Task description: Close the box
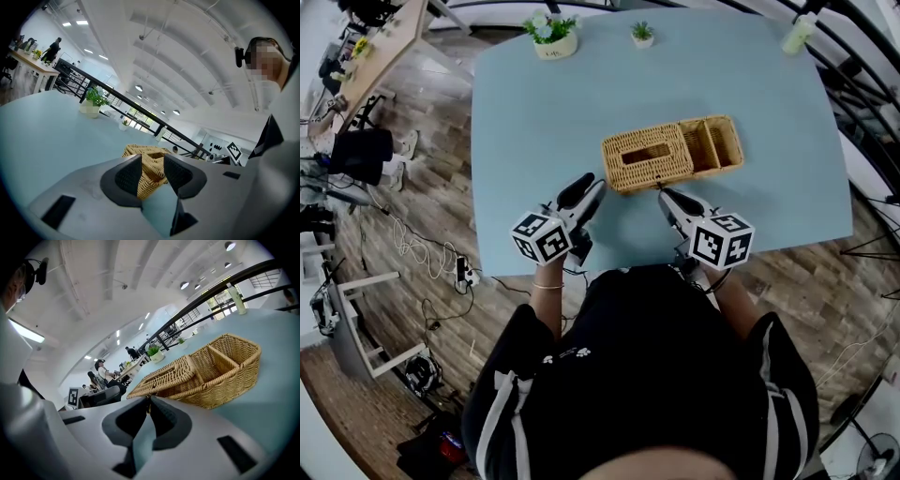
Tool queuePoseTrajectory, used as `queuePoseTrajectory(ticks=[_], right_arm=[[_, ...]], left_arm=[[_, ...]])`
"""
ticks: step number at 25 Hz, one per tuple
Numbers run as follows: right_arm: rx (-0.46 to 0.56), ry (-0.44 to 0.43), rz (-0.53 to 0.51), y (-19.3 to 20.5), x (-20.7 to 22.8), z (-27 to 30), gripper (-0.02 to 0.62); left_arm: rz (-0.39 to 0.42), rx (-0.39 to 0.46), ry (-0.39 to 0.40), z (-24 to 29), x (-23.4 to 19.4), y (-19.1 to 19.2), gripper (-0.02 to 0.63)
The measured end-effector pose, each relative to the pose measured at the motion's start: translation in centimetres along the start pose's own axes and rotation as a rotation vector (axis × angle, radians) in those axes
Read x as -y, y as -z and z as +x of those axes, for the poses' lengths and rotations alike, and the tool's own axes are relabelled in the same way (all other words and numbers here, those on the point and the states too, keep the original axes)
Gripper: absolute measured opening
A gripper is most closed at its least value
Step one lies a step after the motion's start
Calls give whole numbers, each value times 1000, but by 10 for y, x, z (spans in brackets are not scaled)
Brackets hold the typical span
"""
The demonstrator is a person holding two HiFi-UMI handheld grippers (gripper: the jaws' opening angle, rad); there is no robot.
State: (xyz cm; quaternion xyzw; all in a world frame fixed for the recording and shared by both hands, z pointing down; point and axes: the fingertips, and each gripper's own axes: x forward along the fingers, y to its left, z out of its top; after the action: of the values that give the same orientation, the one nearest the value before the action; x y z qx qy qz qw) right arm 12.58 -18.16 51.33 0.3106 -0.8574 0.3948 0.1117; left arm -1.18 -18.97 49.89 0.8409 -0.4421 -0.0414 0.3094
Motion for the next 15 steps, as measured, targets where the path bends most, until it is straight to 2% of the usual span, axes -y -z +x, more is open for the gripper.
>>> queuePoseTrajectory(ticks=[15], right_arm=[[-23, 51, -33, 15, 8, 6, 26]], left_arm=[[97, 37, -35, -3, 9, -22, 66]])
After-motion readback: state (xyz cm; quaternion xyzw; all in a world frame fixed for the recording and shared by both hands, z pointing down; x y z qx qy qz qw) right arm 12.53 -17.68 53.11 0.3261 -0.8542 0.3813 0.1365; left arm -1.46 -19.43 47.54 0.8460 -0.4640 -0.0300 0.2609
